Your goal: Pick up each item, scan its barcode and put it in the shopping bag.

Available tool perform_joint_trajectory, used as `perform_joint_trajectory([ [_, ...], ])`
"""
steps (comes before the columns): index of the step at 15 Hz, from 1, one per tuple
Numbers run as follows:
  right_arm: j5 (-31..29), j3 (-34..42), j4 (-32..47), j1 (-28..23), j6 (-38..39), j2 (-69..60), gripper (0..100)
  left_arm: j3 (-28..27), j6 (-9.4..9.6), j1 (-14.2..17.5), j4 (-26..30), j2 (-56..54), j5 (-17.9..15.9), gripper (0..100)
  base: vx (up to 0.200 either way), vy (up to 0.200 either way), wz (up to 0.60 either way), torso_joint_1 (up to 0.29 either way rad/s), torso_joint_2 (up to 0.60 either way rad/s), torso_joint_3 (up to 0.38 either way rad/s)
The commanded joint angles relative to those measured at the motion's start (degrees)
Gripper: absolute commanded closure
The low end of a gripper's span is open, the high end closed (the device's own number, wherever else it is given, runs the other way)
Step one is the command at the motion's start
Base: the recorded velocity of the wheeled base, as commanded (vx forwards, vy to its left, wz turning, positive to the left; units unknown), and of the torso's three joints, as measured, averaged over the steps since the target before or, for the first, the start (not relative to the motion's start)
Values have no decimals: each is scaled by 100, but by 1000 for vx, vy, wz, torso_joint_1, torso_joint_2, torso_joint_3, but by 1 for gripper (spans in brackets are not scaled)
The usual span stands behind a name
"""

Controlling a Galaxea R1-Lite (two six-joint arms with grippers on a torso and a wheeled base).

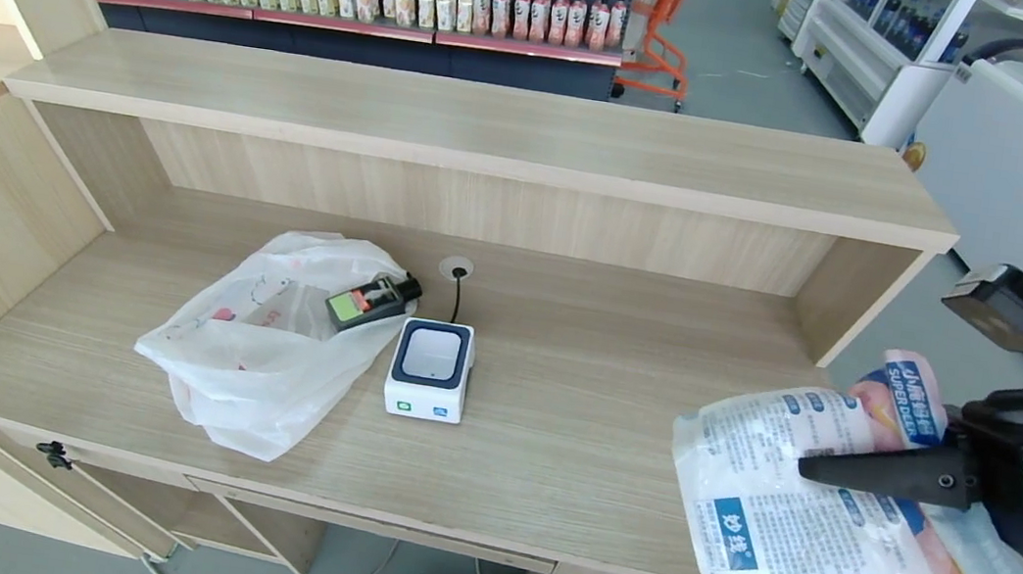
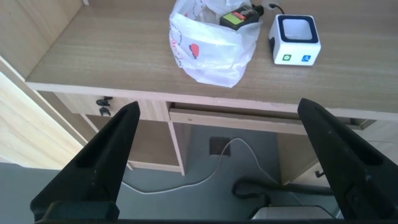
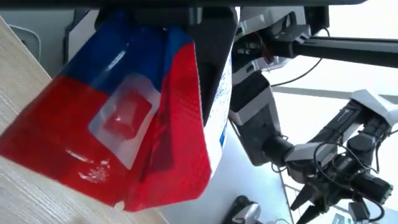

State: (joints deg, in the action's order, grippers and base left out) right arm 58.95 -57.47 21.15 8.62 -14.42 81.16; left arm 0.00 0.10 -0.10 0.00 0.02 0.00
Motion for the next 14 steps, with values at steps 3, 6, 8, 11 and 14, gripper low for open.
perform_joint_trajectory([
  [3, 20, 25, -32, 184, 1117, -110, 100, 0, -1, 1, 0, -2, 0, 0, 0, 0, 0, 0, 0, 0],
  [6, 20, 148, -41, 413, 1820, -39, 100, 0, -1, 1, 0, -2, 0, 0, 0, 0, 0, 0, 0, 0],
  [8, 20, 174, -50, 588, 1820, 101, 100, 0, -1, 1, 0, -2, 0, 0, 0, 0, 0, 0, 0, 0],
  [11, 11, 174, -164, 729, 1811, 268, 100, 0, -1, 1, 0, -2, 0, 0, 0, 0, 0, 0, 0, 0],
  [14, -7, 201, -199, 852, 1794, 312, 100, 0, -1, 1, 0, -2, 0, 0, 0, 0, 0, 0, 0, 0],
])
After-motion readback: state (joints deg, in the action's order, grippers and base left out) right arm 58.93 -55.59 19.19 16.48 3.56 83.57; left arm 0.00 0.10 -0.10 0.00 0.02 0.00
